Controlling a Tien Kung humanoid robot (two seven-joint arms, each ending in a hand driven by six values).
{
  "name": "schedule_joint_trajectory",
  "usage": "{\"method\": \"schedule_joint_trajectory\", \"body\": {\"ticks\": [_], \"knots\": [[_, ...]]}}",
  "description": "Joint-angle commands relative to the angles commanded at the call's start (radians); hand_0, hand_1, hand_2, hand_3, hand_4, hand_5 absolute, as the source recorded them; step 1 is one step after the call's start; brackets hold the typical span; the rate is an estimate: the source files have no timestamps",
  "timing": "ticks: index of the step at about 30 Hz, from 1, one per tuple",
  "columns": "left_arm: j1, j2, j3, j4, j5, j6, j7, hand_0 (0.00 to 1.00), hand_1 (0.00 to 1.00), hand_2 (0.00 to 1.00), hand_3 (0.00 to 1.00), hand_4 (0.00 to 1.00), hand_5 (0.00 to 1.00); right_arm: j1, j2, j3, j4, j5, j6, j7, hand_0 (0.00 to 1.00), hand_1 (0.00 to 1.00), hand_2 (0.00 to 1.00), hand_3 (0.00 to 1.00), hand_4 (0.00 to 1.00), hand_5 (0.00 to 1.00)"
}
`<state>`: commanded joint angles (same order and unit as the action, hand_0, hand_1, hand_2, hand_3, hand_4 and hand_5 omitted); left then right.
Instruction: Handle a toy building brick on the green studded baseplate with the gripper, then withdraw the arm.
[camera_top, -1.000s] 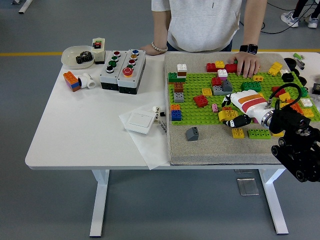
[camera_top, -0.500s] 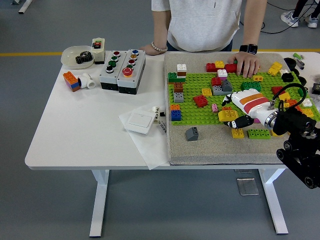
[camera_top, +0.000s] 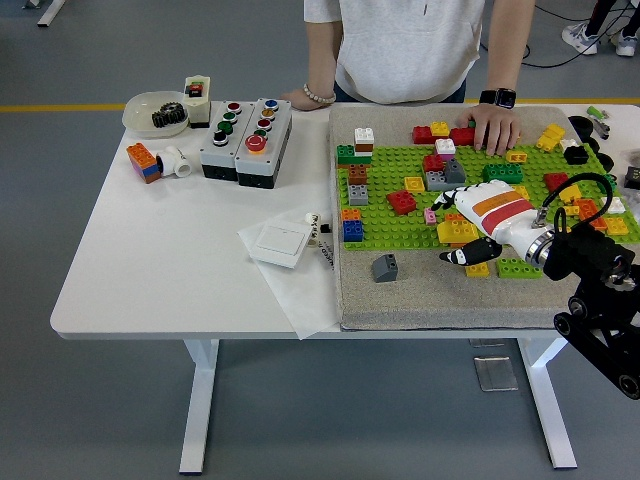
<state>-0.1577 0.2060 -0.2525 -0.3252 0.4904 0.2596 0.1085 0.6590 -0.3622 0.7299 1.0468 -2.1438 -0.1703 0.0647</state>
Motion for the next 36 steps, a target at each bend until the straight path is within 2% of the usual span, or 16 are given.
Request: {"method": "schedule_joint_trajectory", "body": {"ticks": [10,36], "knots": [[0.006,0.001,-0.006,0.0,0.011,-0.003,0.004,0.789,0.802,0.785,0.622,0.65,0.652,-0.024,-0.01,0.008,0.033,0.027,0.001,-0.011,0.537,0.601,0.671,0.636,0.956,0.346],[0.001,0.001,-0.003,0.0,0.006,-0.002,0.001,0.789,0.801,0.785,0.622,0.649,0.651,-0.031,-0.001,0.001,-0.029,0.048,0.004,-0.01,0.543,0.6,0.669,0.626,0.954,0.366]]}}
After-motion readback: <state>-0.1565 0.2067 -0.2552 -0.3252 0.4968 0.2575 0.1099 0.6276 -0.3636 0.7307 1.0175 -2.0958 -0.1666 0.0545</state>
